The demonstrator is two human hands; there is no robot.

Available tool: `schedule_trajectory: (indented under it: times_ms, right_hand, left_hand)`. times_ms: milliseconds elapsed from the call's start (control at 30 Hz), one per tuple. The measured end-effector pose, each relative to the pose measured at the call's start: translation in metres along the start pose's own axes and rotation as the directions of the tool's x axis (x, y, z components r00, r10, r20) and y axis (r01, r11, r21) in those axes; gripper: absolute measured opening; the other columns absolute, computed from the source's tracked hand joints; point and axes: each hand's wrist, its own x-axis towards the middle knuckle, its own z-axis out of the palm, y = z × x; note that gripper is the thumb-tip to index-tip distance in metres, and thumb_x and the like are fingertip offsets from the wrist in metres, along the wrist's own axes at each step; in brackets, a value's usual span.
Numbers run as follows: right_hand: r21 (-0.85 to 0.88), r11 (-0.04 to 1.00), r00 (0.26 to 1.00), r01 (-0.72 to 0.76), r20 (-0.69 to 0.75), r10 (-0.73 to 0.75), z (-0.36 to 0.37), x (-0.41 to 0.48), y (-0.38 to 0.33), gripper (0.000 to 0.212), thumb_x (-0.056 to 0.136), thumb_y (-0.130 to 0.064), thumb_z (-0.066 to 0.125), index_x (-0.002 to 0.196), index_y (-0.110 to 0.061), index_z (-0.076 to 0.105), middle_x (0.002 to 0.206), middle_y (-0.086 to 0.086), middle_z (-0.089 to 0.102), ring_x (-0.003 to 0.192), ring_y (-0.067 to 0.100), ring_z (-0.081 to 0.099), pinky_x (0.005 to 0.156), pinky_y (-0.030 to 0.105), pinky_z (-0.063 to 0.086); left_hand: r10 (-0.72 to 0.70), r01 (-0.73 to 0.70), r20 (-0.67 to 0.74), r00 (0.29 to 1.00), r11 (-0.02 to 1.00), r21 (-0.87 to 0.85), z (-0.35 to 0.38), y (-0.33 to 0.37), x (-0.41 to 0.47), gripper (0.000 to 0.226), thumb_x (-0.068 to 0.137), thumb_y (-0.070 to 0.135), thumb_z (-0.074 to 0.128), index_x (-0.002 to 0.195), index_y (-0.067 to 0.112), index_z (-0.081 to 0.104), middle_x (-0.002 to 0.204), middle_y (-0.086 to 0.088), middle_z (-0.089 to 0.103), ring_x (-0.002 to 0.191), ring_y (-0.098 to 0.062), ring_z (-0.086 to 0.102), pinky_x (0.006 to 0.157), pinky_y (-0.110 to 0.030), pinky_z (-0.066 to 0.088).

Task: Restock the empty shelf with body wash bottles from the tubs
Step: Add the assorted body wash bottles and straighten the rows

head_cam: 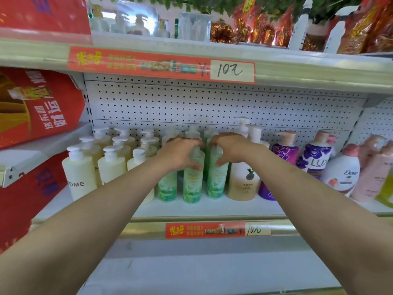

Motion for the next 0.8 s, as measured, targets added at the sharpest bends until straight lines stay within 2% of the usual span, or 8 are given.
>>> schedule_trajectory:
  times_ms: [133,267,367,467,533,633,800]
  right_hand:
    - [0.055,0.998,0.999,0.005,0.039,-0.007,0.002,0.001,0.004,0.078,0.075,-0.041,0.083,0.142,-0.025,0.047,0.134,0.001,0.046,0.119,0.024,0.05,0.092,0.037,0.049]
    - [0.041,0.998,0.998,0.037,0.043,-0.039,0.005,0.002,0.002,0.076,0.078,-0.032,0.082,0.144,-0.024,0.045,0.14,0.002,0.049,0.122,0.024,0.051,0.085,0.03,0.045]
    - [0.125,0.99,0.998,0.065,0.015,-0.067,0.003,0.004,0.001,0.069,0.073,-0.035,0.085,0.134,-0.028,0.053,0.132,-0.002,0.053,0.113,0.019,0.049,0.083,0.03,0.043]
    - [0.214,0.976,0.999,0.039,0.021,-0.045,0.001,0.0,0.002,0.064,0.07,-0.041,0.086,0.127,-0.031,0.056,0.118,-0.007,0.05,0.103,0.015,0.046,0.076,0.029,0.04]
    - [0.24,0.97,0.999,0.027,0.019,-0.032,0.002,-0.003,0.006,0.061,0.072,-0.043,0.085,0.125,-0.032,0.058,0.118,-0.007,0.05,0.104,0.016,0.048,0.077,0.03,0.042]
    - [0.258,0.966,1.0,0.023,-0.001,-0.023,0.003,-0.006,0.011,0.059,0.07,-0.048,0.085,0.122,-0.032,0.061,0.129,-0.005,0.053,0.115,0.018,0.05,0.092,0.033,0.046]
    - [0.311,0.95,1.0,-0.004,0.01,0.001,0.005,-0.011,0.011,0.058,0.073,-0.048,0.083,0.124,-0.032,0.06,0.118,-0.01,0.05,0.105,0.013,0.049,0.083,0.028,0.041]
  left_hand:
    - [-0.028,0.028,0.006,1.0,0.999,-0.024,0.001,-0.002,0.001,0.069,0.07,0.053,0.08,0.131,0.047,0.048,0.126,0.004,0.06,0.119,-0.025,0.053,0.096,-0.04,0.046]
    - [-0.062,0.062,0.018,0.998,0.998,-0.005,0.0,-0.001,0.003,0.087,0.067,0.053,0.081,0.142,0.037,0.04,0.134,0.0,0.058,0.124,-0.027,0.051,0.098,-0.039,0.045]
    - [-0.095,0.095,0.023,0.995,0.995,0.007,0.001,-0.002,0.004,0.089,0.067,0.055,0.081,0.141,0.027,0.041,0.132,-0.003,0.058,0.122,-0.029,0.052,0.094,-0.038,0.047]
    - [-0.097,0.097,0.027,0.995,0.995,0.001,0.001,-0.003,0.004,0.089,0.066,0.057,0.081,0.14,0.028,0.042,0.129,-0.005,0.059,0.12,-0.029,0.053,0.093,-0.039,0.048]
    - [-0.095,0.095,0.024,0.995,0.995,0.004,0.001,-0.003,0.004,0.087,0.067,0.057,0.08,0.14,0.029,0.042,0.127,-0.004,0.06,0.119,-0.029,0.053,0.092,-0.038,0.048]
    - [-0.083,0.083,0.016,0.996,0.997,0.004,0.001,-0.003,0.002,0.085,0.069,0.056,0.079,0.14,0.028,0.043,0.126,-0.004,0.061,0.118,-0.028,0.054,0.09,-0.036,0.046]
    - [-0.068,0.068,0.016,0.998,0.998,0.01,-0.001,-0.002,0.0,0.085,0.072,0.055,0.078,0.142,0.027,0.041,0.129,-0.005,0.06,0.121,-0.029,0.052,0.09,-0.035,0.043]
